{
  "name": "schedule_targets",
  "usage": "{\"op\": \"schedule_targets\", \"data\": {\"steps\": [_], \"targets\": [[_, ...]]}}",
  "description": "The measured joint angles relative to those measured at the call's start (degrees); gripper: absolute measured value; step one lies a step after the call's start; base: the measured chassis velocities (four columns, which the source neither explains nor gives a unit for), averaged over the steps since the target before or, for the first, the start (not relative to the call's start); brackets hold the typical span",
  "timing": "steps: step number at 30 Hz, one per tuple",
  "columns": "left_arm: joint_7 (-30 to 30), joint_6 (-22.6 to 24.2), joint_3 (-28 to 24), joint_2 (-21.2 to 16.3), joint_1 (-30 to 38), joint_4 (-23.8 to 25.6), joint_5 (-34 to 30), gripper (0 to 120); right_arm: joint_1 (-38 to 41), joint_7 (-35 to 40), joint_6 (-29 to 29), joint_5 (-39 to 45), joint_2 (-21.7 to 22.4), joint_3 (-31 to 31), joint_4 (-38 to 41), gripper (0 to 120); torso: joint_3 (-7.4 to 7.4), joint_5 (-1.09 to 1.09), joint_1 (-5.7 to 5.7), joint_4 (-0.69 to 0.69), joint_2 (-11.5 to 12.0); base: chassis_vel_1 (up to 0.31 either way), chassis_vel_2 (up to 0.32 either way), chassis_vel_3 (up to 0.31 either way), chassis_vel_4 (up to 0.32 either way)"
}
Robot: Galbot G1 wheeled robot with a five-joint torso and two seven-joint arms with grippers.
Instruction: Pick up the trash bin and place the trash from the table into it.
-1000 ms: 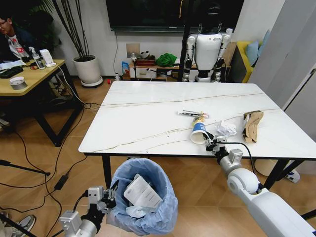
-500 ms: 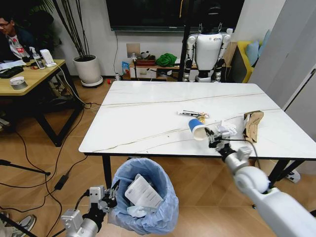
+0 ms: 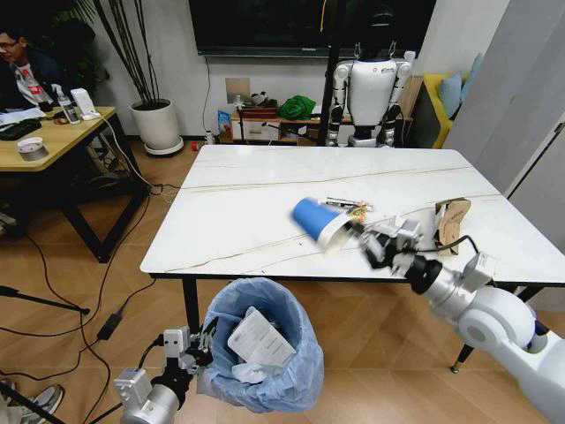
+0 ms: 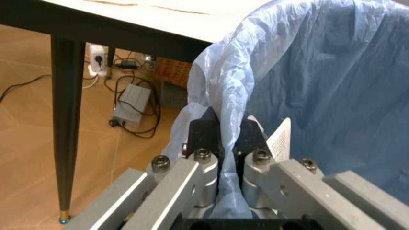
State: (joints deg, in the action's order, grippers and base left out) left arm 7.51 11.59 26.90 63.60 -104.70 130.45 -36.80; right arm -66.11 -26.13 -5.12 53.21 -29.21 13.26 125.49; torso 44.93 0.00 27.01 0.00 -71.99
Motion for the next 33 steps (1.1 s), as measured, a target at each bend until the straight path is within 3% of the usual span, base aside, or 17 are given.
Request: {"op": "schedule_targets", "data": {"steps": [8, 15, 23, 28, 30, 33], "targets": [[0.1, 0.1, -0.9, 0.3, 0.3, -0.2, 0.3, 0, 0.1, -8.3, 6.5, -6.4, 5.6, -2.9, 2.5, 0, 0.0, 0.0, 0.0, 0.0, 0.0, 0.0, 0.0, 0.0, 0.0], [0.1, 0.2, -0.9, 0.7, 0.2, 0.5, 0.6, 0, 0.9, -9.8, 8.2, -13.5, 5.3, -4.7, 0.9, 0, 0.0, 0.0, 0.0, 0.0, 0.0, 0.0, 0.0, 0.0, 0.0], [0.1, 0.3, -0.9, 0.9, -0.1, 0.8, 0.7, 0, 1.0, -9.8, 8.1, -14.3, 4.0, -5.1, 0.1, 0, 0.0, 0.0, 0.0, 0.0, 0.0, 0.0, 0.0, 0.0, 0.0], [0.1, 0.3, -1.2, 1.4, -0.4, 0.9, 1.3, 0, 0.5, -9.6, 7.8, -14.6, 3.7, -4.6, -0.6, 22, 0.0, 0.0, 0.0, -0.01, 0.0, 0.0, 0.0, 0.0, 0.0], [0.1, 0.3, -1.3, 1.4, -0.4, 0.9, 1.4, 0, 0.5, -9.6, 7.8, -14.6, 3.7, -4.6, -0.6, 23, 0.0, 0.0, 0.0, 0.0, 0.0, 0.0, 0.0, 0.0, 0.0], [0.1, 0.3, -1.3, 1.6, -0.5, 0.9, 1.7, 0, 0.1, -9.6, 7.7, -14.7, 3.7, -4.3, -0.7, 34, 0.0, 0.0, 0.0, 0.0, 0.0, 0.0, 0.0, 0.0, 0.0]]}}
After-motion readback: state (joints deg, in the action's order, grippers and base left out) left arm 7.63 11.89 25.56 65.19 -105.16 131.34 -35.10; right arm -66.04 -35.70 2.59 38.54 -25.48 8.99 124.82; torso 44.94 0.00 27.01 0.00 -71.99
